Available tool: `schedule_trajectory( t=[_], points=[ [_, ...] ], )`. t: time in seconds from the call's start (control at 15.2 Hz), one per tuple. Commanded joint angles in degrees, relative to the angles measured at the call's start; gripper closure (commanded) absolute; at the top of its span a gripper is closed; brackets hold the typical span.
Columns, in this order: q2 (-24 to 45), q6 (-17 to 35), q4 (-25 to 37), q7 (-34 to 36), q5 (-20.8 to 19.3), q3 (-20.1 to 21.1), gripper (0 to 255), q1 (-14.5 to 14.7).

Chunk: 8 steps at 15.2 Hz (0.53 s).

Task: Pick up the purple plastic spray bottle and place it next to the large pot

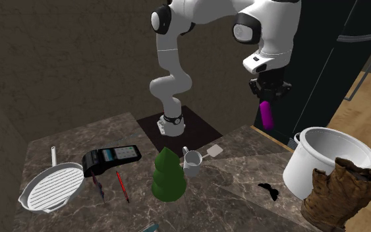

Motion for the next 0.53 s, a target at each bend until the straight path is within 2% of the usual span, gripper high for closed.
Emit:
schedule_trajectory(
  t=[0.0, 0.46],
  points=[
    [-0.04, 1.63, -1.66, -0.4, 0.14, 0.14, 255, 0.09],
    [0.34, 6.69, -6.54, -1.91, 0.58, 0.43, 255, 0.26]
  ],
)
